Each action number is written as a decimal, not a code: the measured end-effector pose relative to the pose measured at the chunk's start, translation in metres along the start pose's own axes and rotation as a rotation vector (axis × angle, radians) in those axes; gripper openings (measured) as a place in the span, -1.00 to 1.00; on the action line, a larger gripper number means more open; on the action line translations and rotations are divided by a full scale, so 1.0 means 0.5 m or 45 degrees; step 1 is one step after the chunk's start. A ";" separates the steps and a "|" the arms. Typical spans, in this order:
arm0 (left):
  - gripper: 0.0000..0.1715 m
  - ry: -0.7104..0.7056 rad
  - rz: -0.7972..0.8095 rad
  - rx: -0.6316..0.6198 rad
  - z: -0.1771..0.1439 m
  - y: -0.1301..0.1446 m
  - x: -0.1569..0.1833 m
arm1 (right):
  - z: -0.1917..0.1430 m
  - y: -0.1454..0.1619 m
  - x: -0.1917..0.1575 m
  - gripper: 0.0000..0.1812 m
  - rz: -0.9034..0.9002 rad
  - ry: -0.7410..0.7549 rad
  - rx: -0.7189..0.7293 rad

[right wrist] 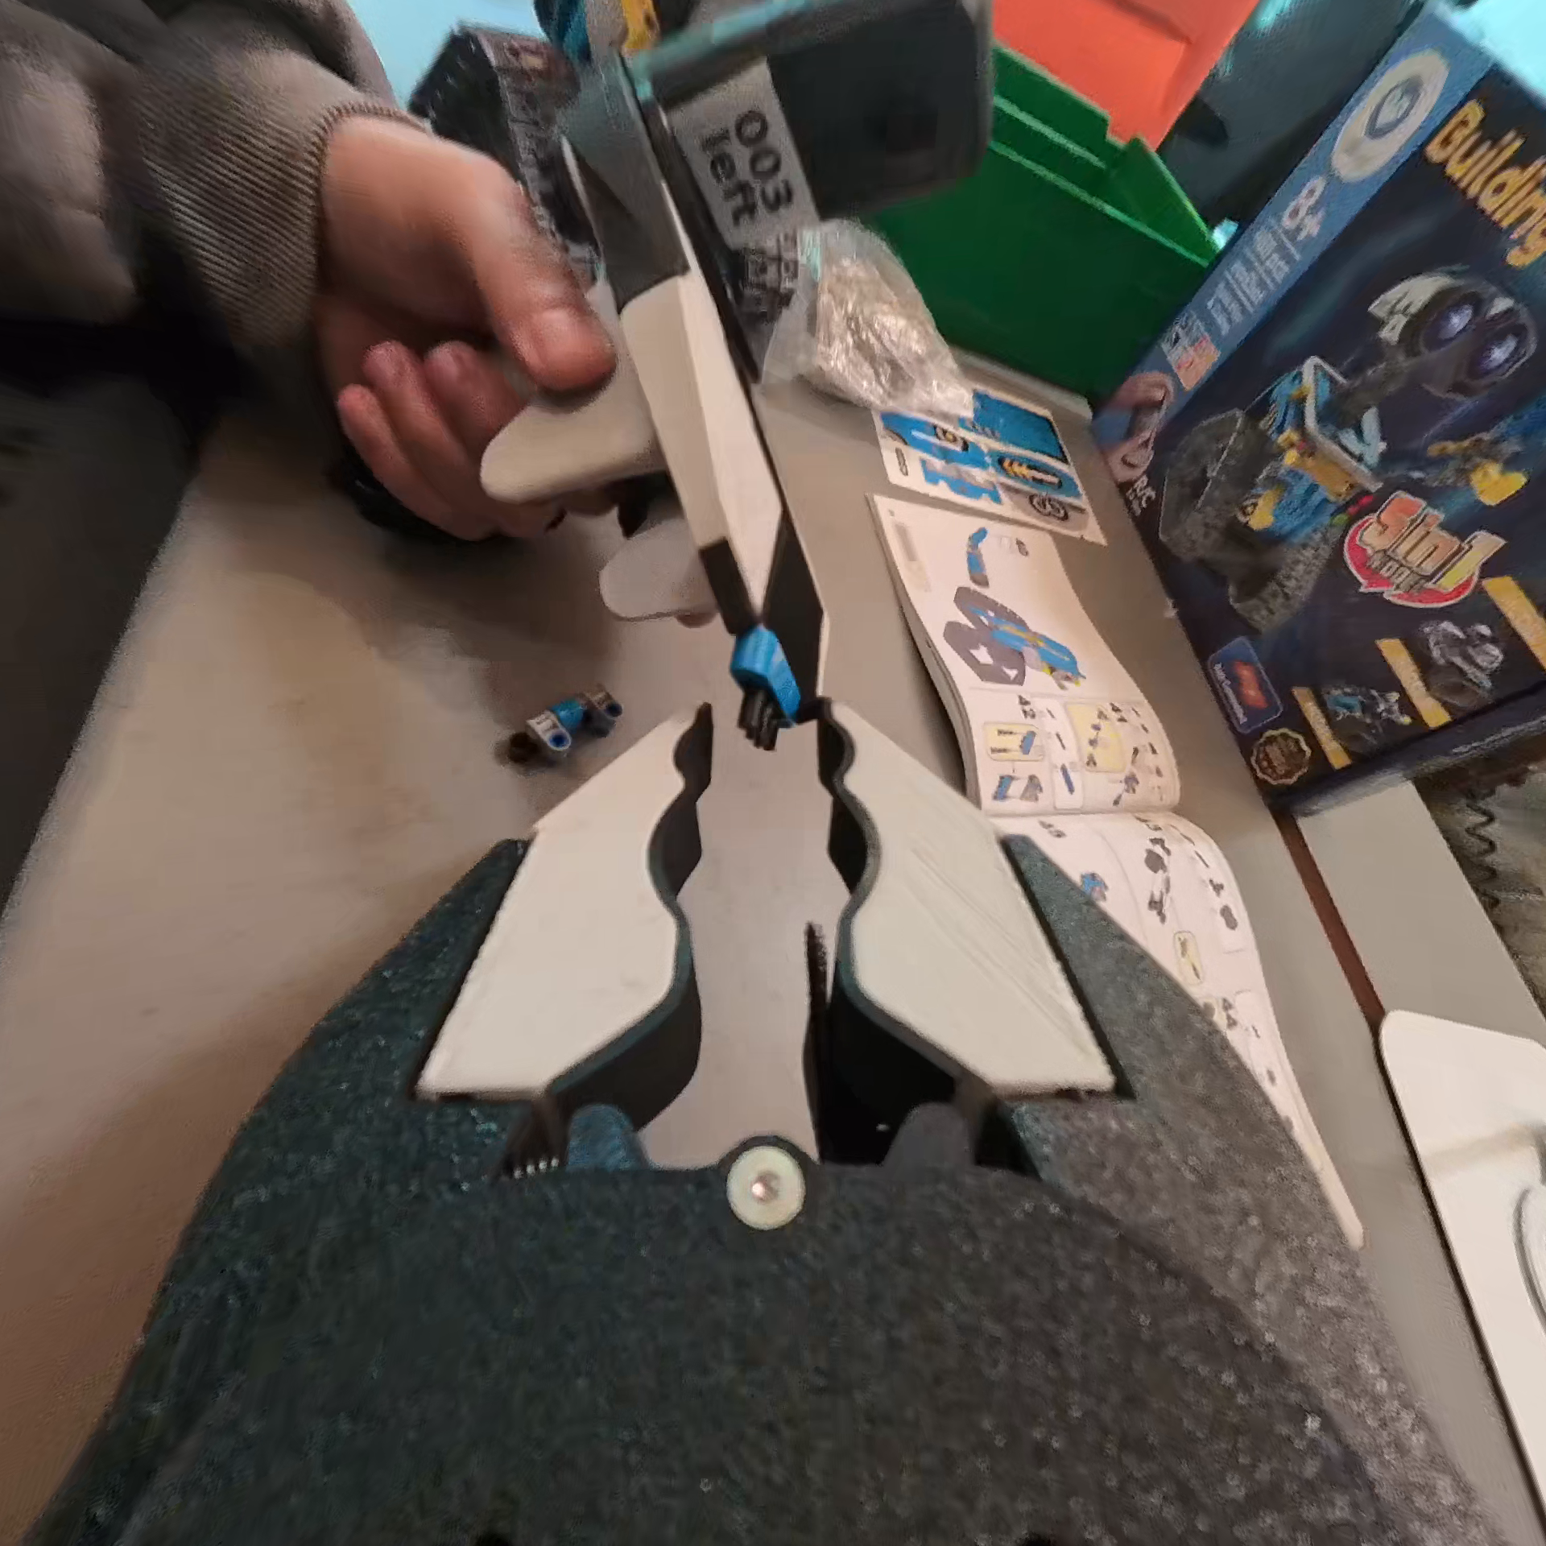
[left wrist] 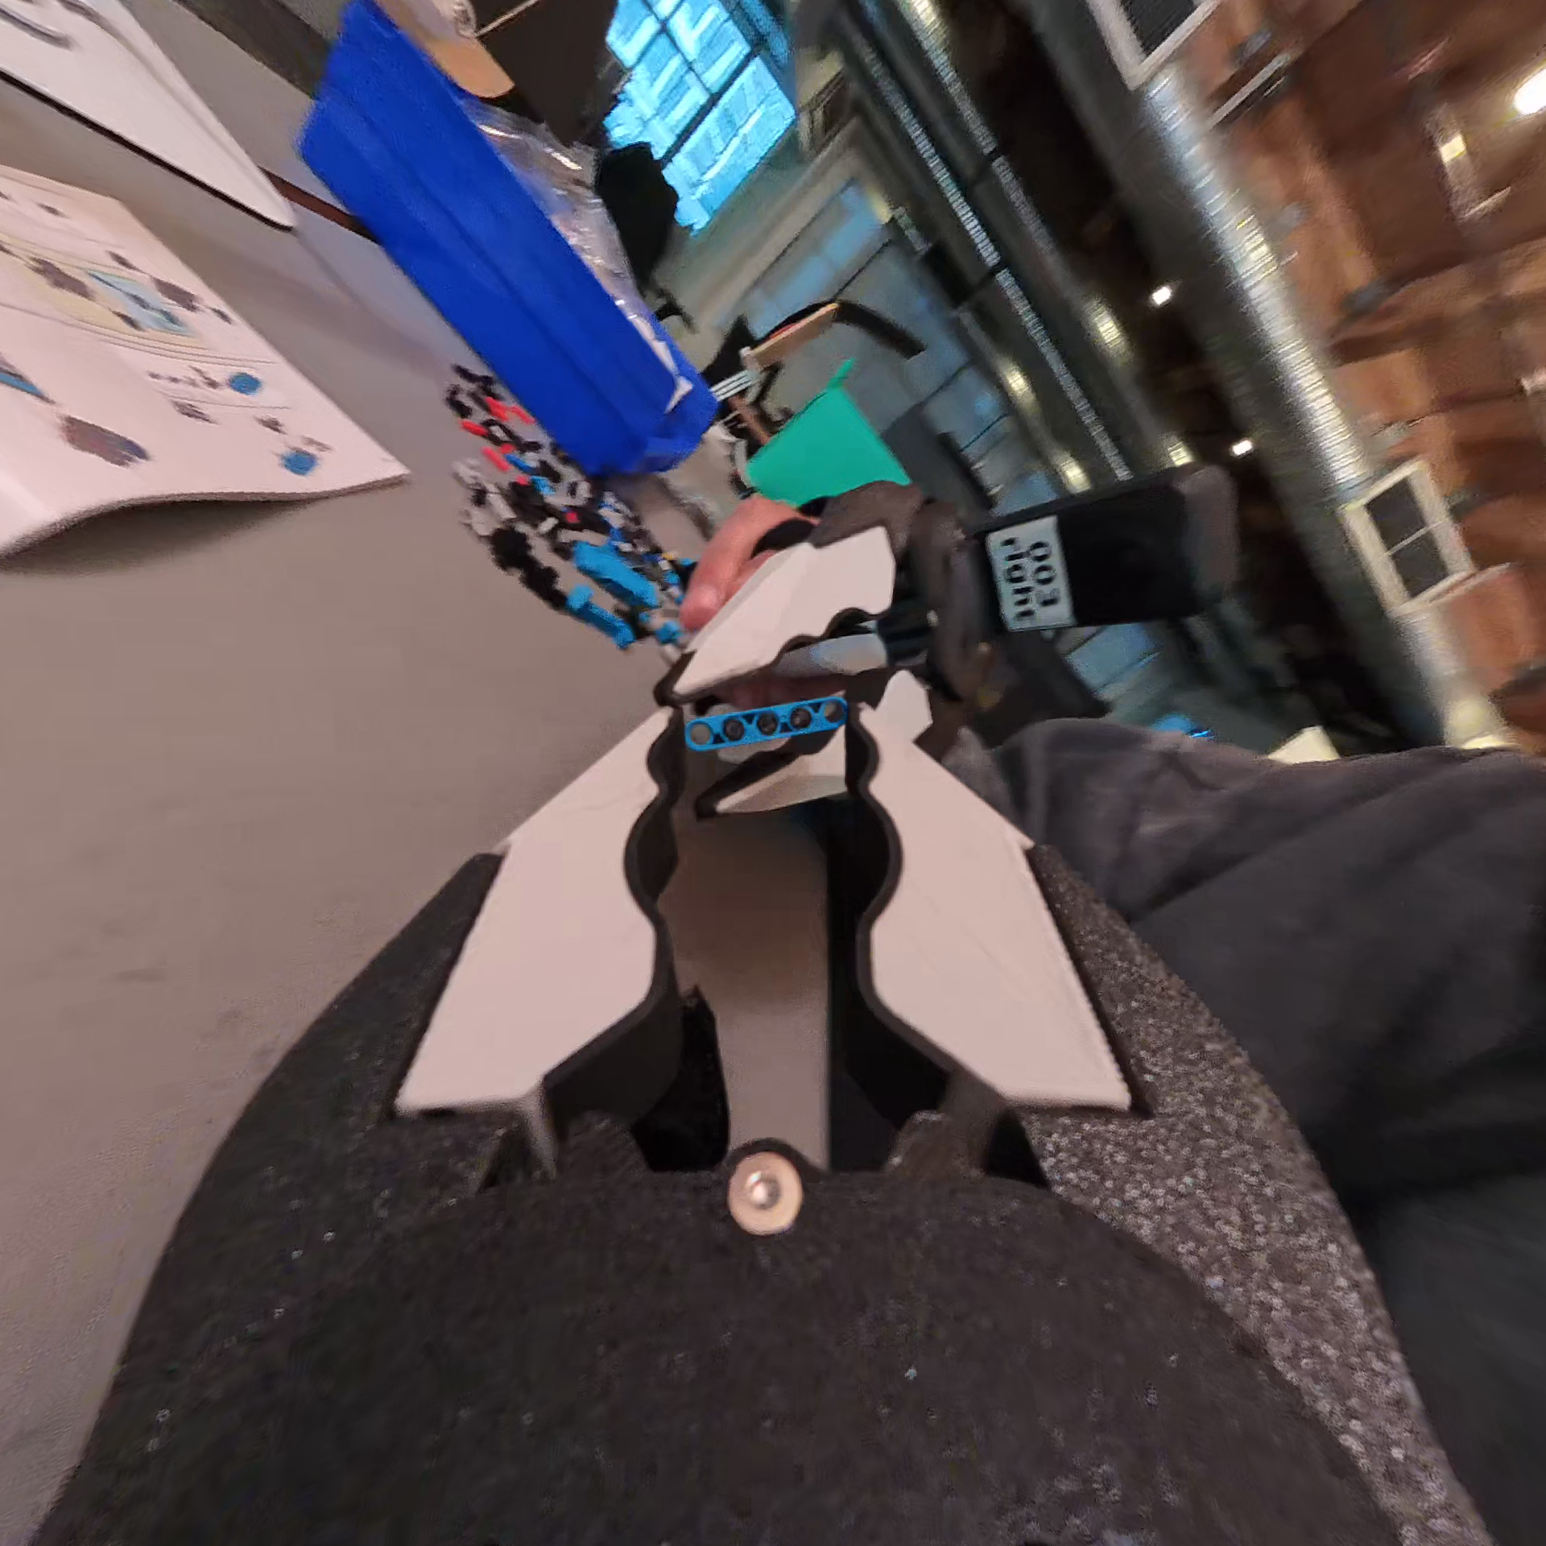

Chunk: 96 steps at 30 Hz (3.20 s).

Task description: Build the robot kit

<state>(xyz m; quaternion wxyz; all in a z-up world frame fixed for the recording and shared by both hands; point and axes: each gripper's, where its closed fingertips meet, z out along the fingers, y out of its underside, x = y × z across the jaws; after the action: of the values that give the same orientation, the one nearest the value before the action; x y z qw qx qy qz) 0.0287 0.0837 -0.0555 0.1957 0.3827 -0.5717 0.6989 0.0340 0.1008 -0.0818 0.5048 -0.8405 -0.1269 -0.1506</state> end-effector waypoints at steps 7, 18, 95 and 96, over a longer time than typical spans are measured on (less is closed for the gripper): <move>-0.56 0.137 -0.083 -0.042 0.006 0.013 0.026 | -0.033 -0.035 -0.011 -0.90 -0.057 -0.067 0.197; -0.52 -0.086 0.298 0.021 0.002 -0.010 0.014 | -0.047 -0.028 0.001 -0.92 0.430 -0.338 0.178; -0.92 -0.245 0.606 -0.067 0.027 0.017 0.013 | -0.072 -0.042 0.000 -1.00 0.944 -0.374 0.366; -0.93 -0.250 0.622 -0.073 0.028 0.019 0.013 | -0.072 -0.041 0.000 -1.00 0.936 -0.370 0.363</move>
<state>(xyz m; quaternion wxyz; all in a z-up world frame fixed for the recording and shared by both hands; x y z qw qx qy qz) 0.0221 0.0668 -0.0561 -0.0245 0.2937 -0.6831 0.6682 0.0222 0.0785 -0.0491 0.6130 -0.7641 0.0922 0.1787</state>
